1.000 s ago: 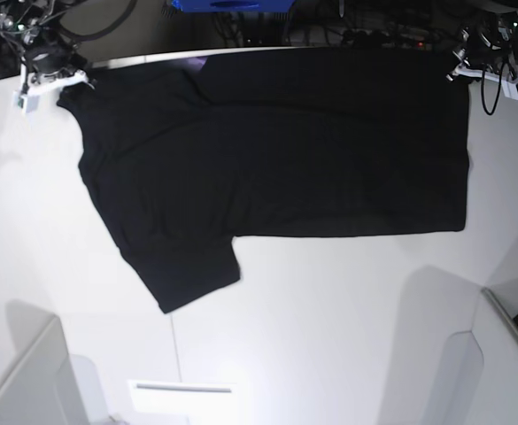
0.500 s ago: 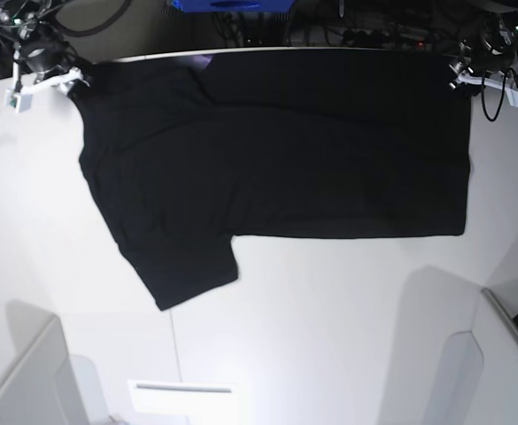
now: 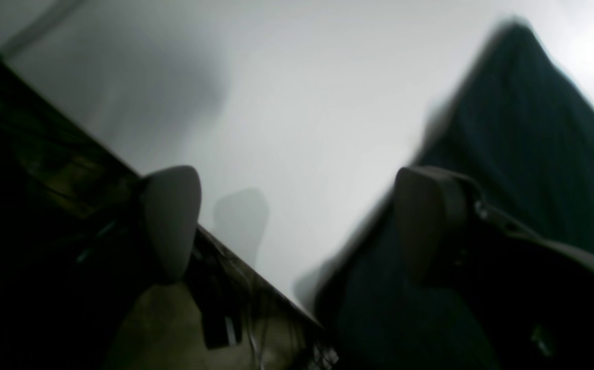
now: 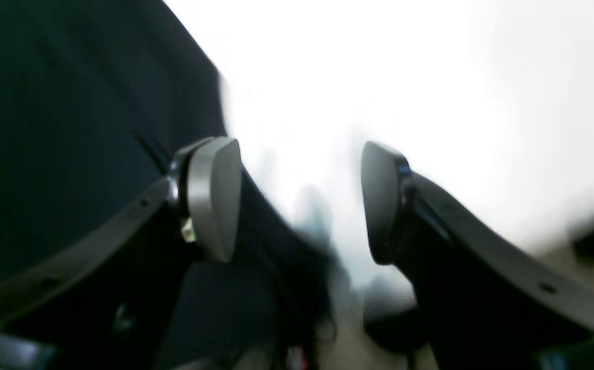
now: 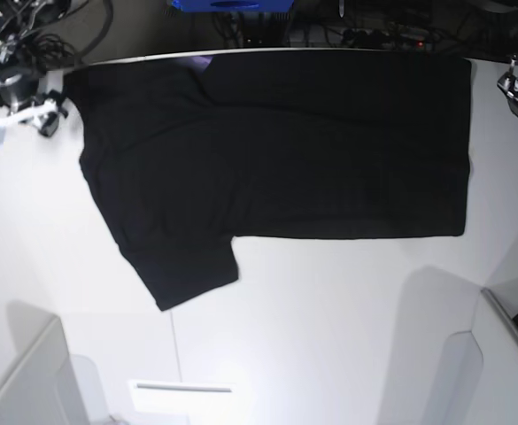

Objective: Fold the T-shirt properly
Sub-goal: 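Reach both grippers to the hem corners of the shirt and grasp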

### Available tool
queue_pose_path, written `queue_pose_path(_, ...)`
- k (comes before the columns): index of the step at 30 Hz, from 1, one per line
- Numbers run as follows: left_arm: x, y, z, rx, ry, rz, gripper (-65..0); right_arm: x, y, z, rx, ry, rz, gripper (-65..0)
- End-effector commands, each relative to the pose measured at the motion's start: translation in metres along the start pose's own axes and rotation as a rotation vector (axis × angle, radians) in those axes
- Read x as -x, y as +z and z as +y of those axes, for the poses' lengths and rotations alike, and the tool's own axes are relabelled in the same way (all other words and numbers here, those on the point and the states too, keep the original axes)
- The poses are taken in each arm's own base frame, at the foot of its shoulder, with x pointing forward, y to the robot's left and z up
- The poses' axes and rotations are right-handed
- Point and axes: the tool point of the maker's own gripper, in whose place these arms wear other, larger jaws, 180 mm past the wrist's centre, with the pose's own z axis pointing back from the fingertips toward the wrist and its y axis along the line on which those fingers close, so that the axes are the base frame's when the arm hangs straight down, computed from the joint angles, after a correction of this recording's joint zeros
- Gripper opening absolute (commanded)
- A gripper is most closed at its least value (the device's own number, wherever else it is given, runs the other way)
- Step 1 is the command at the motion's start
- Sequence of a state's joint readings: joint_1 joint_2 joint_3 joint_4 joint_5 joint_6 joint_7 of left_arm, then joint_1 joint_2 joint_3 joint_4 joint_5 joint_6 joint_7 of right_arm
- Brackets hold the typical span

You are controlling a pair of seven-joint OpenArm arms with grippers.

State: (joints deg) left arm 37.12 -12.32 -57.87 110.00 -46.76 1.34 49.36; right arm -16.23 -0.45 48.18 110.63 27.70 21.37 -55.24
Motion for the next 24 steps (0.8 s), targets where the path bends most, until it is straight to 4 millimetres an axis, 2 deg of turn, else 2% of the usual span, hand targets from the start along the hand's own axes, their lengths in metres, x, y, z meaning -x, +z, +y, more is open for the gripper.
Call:
queue_pose_path(1,-0.025,0.001,-0.007,0.021,-0.030,-0.064,-12.0,-0.024,-0.003,0.016,-0.043,0.029,-0.059,-30.0)
queue_pose_path(3,-0.033,-0.001,-0.010,0.029,-0.040,-0.077,-18.9,-0.046,-0.015,0.045,-0.115,0.080,-0.091,-30.0)
queue_pose_path(5,-0.037,-0.002,-0.015,0.041,-0.039,-0.091,-28.5,-0.066,-0.031,0.075,-0.182,0.086,-0.104,-30.2)
queue_pose_path(9,-0.042,-0.004,-0.019,0.052,-0.029,-0.105,-43.3,-0.090,-0.067,0.117,-0.266,0.054,-0.072,-30.2)
queue_pose_path(11,-0.042,-0.004,-0.019,0.052,-0.028,-0.105,-48.5,-0.097,-0.084,0.132,-0.296,0.037,-0.042,-30.2)
queue_pose_path(16,-0.039,-0.004,-0.017,0.048,-0.026,-0.098,-55.1,-0.109,-0.105,0.141,-0.319,-0.007,-0.019,-30.2)
queue_pose_path(24,-0.039,-0.005,-0.020,0.056,-0.028,-0.099,-55.3,-0.107,-0.135,0.142,-0.326,-0.072,0.029,-30.0)
